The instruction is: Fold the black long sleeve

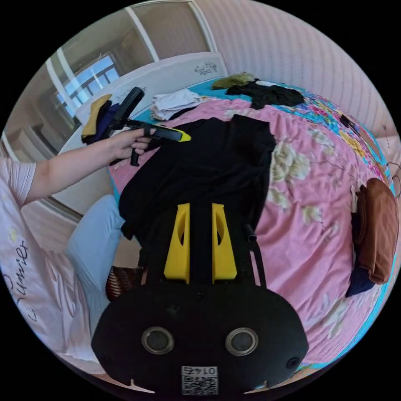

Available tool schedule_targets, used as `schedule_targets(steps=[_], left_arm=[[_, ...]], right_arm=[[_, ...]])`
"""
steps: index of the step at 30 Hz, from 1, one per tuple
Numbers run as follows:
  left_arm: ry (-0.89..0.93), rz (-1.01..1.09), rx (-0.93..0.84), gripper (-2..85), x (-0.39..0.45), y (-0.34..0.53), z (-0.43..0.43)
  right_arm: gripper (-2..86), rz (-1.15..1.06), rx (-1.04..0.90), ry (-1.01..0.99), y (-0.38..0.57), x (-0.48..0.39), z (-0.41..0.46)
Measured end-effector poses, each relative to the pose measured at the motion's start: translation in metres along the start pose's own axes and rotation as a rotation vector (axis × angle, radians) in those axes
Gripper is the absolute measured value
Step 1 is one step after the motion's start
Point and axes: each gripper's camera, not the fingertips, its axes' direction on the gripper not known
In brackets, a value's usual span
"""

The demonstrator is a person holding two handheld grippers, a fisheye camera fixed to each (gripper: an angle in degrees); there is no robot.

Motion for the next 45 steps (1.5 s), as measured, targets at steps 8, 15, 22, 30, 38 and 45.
schedule_targets(steps=[8, 15, 22, 30, 38, 45], left_arm=[[0.017, -0.025, -0.05, 7.2, 0.006, -0.098, 0.076], [0.045, 0.042, -0.16, -0.5, 0.017, -0.119, 0.126], [-0.077, 0.107, -0.171, -0.5, 0.035, -0.131, 0.149], [-0.035, 0.096, -0.101, 5.9, 0.022, -0.079, 0.043], [-0.172, 0.226, -0.139, 3.0, 0.085, 0.182, -0.08], [-0.28, 0.2, -0.238, 5.8, 0.131, 0.3, -0.059]], right_arm=[[9.5, 0.169, -0.022, -0.029, -0.065, 0.1, 0.08], [1.5, 0.232, 0.0, -0.119, -0.044, 0.171, 0.119], [0.0, 0.391, 0.049, -0.143, -0.014, 0.233, 0.141], [0.5, 0.439, 0.071, -0.106, 0.011, 0.254, 0.151], [0.9, 0.315, 0.058, -0.216, 0.103, 0.154, 0.149], [1.3, 0.195, -0.119, -0.357, 0.141, 0.044, 0.223]])
